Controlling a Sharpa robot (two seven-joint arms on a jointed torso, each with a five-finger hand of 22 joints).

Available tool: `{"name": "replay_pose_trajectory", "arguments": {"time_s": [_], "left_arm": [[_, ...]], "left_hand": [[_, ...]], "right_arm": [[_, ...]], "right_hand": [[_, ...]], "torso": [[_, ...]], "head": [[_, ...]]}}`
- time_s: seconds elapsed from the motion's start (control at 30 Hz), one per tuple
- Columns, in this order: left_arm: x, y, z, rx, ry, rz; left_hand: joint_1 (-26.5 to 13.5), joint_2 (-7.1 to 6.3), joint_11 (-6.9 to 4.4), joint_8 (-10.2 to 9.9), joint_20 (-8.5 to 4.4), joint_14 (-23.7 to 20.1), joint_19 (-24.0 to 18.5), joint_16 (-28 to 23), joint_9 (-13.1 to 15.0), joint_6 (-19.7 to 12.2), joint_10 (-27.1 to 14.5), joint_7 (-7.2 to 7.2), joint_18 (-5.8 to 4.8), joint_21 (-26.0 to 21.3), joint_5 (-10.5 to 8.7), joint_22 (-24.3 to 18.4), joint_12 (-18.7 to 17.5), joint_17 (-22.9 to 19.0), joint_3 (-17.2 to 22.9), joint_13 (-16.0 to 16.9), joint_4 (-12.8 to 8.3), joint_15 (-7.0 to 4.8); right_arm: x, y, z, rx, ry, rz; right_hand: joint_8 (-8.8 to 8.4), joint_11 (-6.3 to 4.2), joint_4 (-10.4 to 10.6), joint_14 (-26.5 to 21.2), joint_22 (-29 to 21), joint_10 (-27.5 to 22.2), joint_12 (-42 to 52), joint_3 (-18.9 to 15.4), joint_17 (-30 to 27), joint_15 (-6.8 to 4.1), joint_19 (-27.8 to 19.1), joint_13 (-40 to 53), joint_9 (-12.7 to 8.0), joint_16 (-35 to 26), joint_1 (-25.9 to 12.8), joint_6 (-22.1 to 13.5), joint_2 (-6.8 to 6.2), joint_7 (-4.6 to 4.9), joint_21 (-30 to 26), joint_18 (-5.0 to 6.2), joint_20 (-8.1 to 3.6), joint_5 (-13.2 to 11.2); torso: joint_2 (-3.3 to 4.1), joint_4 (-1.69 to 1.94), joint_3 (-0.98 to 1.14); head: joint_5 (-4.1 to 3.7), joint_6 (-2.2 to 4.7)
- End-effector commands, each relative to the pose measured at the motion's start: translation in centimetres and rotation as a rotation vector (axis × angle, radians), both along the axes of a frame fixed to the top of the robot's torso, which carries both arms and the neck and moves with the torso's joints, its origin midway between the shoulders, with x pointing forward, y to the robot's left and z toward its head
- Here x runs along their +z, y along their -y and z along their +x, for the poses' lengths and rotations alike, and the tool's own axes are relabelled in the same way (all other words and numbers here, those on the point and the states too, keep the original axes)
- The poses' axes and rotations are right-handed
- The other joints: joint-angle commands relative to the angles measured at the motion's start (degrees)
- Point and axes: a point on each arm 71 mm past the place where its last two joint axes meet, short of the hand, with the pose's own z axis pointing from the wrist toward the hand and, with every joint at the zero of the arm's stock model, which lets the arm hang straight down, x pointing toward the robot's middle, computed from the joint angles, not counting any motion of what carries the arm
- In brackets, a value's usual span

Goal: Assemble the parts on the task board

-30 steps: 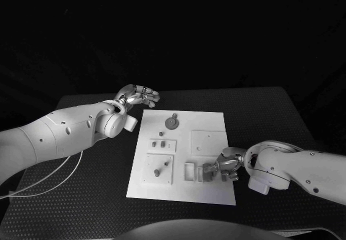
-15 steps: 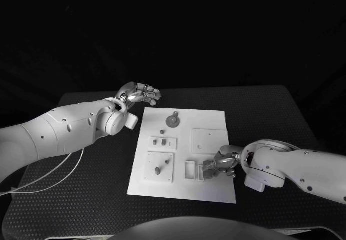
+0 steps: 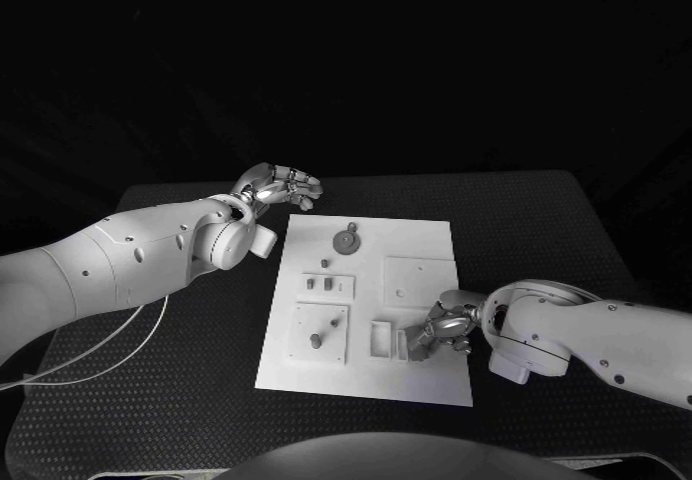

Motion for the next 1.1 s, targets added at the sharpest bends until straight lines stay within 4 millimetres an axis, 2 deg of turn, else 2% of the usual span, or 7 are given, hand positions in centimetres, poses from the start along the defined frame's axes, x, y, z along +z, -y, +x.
{"name": "replay_pose_trajectory", "arguments": {"time_s": [0.03,0.37,0.73,1.1], "left_arm": [[0.1,0.2,0.0,-0.012,-0.001,-0.011],[0.1,0.1,0.0,-0.010,-0.002,-0.010],[0.0,0.2,0.0,-0.010,-0.003,-0.010],[0.0,0.1,0.0,-0.008,-0.006,-0.009]], "left_hand": [[-0.5,0.12,-0.12,0.1,0.47,0.1,-0.1,-0.2,0.1,-0.3,-0.3,-0.02,0.57,-0.3,-0.12,0.1,0.0,0.1,0.0,-0.1,0.3,0.46],[-0.4,0.13,-0.12,0.1,0.46,0.1,-0.1,-0.2,0.1,-0.3,-0.3,-0.02,0.58,-0.3,-0.10,0.1,0.0,0.1,0.0,-0.1,0.3,0.45],[-0.4,0.09,-0.12,0.1,0.46,0.1,-0.1,-0.3,0.1,-0.3,-0.3,-0.03,0.58,-0.3,-0.09,0.1,0.0,0.2,0.0,-0.1,0.3,0.46],[-0.4,0.02,-0.12,0.1,0.47,0.1,-0.1,-0.3,0.1,-0.3,-0.3,-0.03,0.59,-0.3,-0.10,0.2,0.0,0.2,0.0,-0.1,0.2,0.46]], "right_arm": [[-0.5,0.6,-0.1,-0.034,-0.007,-0.017],[-0.2,0.7,-0.8,-0.108,-0.058,0.068],[1.8,0.4,-0.5,-0.131,-0.065,0.102],[1.8,-0.9,-0.5,-0.131,-0.091,0.106]], "right_hand": [[0.32,-0.30,-0.4,0.3,0.4,0.4,0.0,0.6,-0.1,-0.37,0.1,-0.1,-1.4,0.4,1.4,0.7,2.94,-0.02,0.2,2.63,0.76,0.5],[0.03,-0.38,-0.4,0.5,0.2,0.9,-0.2,0.5,-0.5,-0.43,0.3,-0.2,-1.8,0.7,-1.3,1.5,1.99,-0.12,0.5,2.63,1.23,0.8],[-0.06,-0.47,-0.3,0.6,0.0,1.1,-0.3,0.4,-0.6,-0.50,0.4,-0.2,-1.9,0.9,-2.3,1.8,1.50,-0.21,0.5,2.63,1.25,1.0],[-0.20,-0.49,-0.1,0.6,-0.1,1.1,-0.4,0.5,-0.7,-0.54,0.4,-0.2,-2.0,0.9,-3.0,1.9,0.91,-0.23,0.6,2.63,1.26,1.0]], "torso": [[-0.02,-0.02,0.02],[-0.04,0.02,-0.02],[-0.02,0.03,-0.13],[0.04,0.02,-0.07]], "head": [[-0.06,0.09],[-0.02,0.28],[-0.05,0.48],[0.03,0.48]]}}
